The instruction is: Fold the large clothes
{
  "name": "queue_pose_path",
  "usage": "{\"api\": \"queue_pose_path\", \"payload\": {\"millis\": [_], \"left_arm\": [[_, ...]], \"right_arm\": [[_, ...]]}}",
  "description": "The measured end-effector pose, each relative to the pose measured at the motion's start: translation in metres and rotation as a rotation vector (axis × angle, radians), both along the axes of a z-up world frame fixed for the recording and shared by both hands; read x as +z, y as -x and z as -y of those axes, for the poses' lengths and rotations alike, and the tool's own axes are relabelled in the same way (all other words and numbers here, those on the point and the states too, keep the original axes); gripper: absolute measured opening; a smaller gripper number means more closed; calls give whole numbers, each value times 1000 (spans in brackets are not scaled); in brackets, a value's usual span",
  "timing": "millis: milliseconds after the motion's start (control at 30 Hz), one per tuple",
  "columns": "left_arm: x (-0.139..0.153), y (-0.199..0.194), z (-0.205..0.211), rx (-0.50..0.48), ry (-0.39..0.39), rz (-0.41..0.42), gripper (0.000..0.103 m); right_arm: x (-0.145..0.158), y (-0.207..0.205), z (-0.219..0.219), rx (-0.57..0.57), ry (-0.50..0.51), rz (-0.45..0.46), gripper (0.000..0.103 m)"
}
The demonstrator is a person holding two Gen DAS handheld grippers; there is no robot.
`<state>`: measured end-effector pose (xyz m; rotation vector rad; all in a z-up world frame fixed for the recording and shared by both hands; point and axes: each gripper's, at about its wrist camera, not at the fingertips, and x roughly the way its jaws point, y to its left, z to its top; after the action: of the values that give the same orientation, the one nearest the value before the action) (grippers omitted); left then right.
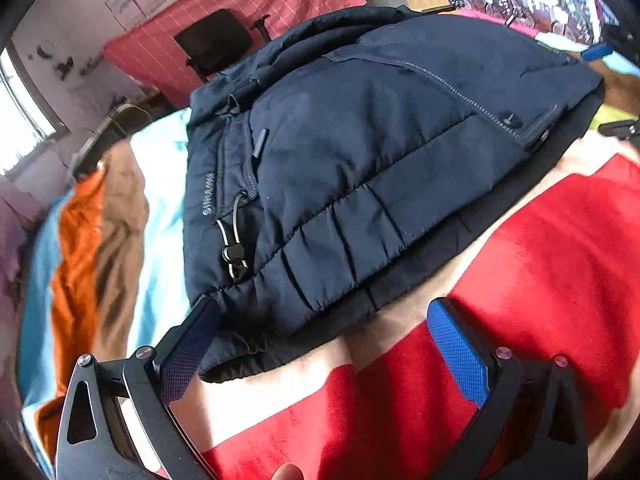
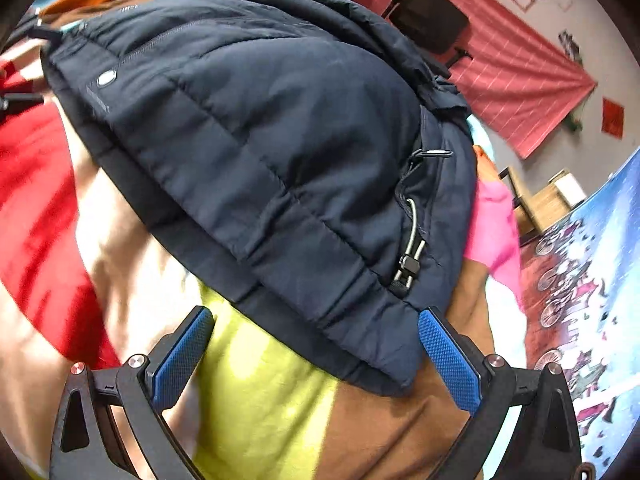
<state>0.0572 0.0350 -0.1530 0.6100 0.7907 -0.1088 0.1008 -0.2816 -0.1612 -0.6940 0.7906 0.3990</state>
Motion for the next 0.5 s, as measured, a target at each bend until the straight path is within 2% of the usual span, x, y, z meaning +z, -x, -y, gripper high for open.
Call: {"api": "queue_pose_path", "payload": {"millis": [167,333,500], "left_arm": [[-5,-8,-3,43,-37,24,102],[-4,-13,-7,93,-55,51,102],[4,-22,-23,165,-9,55,102]], "right_arm": [[-9,8,-4,41,45,108,103],[-11,-3,-6,12,39,189,103],[-8,-8,-12,19,86,301,103]]}}
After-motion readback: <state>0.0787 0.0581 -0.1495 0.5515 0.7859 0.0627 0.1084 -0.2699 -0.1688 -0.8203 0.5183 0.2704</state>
